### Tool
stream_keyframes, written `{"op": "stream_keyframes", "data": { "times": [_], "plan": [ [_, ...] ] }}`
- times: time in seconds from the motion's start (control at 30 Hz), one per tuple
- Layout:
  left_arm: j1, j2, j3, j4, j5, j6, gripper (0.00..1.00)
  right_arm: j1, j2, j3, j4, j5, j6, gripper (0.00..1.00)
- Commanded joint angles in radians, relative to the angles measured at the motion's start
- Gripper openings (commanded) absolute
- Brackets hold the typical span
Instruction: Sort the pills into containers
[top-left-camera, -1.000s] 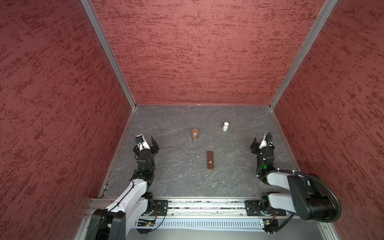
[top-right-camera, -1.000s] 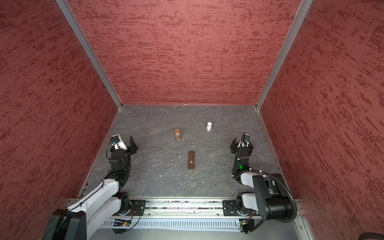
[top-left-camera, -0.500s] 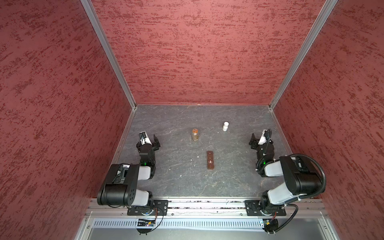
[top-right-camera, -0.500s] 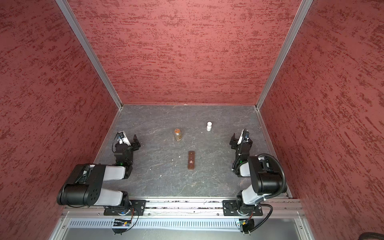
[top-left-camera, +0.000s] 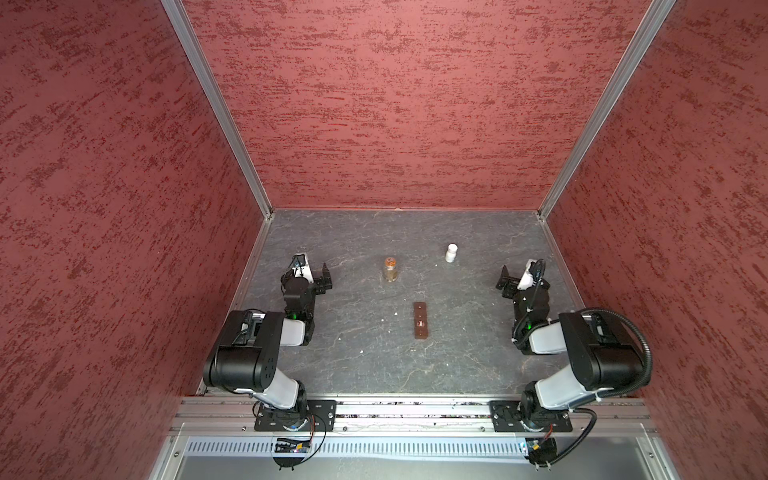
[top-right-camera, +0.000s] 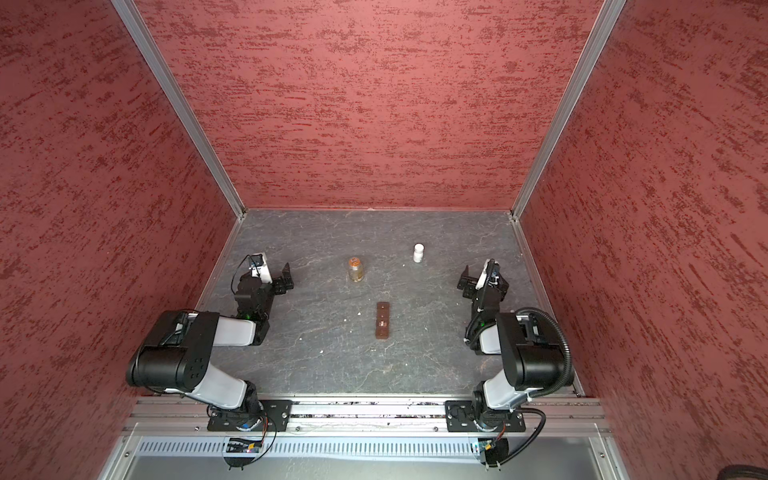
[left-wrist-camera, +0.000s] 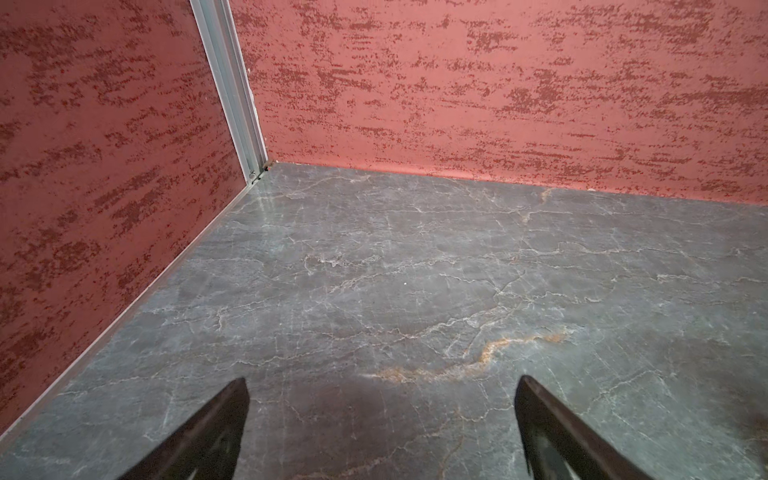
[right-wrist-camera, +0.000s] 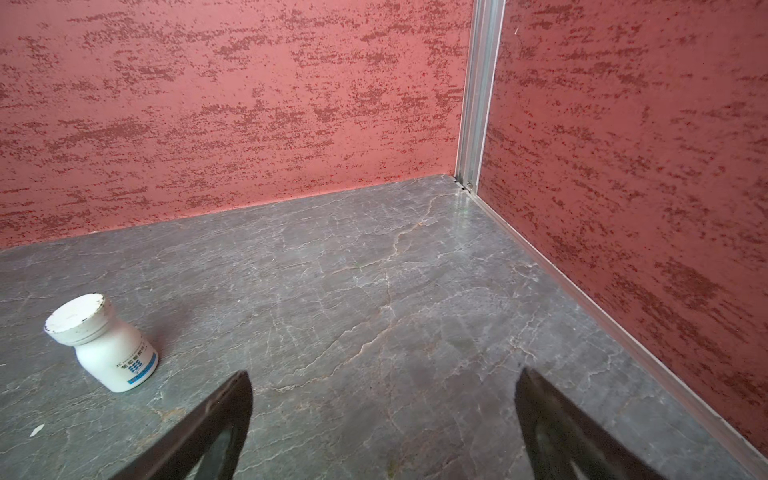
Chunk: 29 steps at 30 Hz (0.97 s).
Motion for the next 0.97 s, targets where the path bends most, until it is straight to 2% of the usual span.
{"op": "stream_keyframes", "data": {
  "times": [0.0,0.93],
  "plan": [
    [0.003,0.000,0.009,-0.013,0.015,-0.005,0.99,-0.004,-0.005,0.017,0.018,-0.011,-0.016,0.99],
    [0.009,-0.004,0.015,-0.028,0.025,-0.007,0.99,-0.003,-0.006,0.016,0.020,-0.011,-0.017,0.99]
  ]
}}
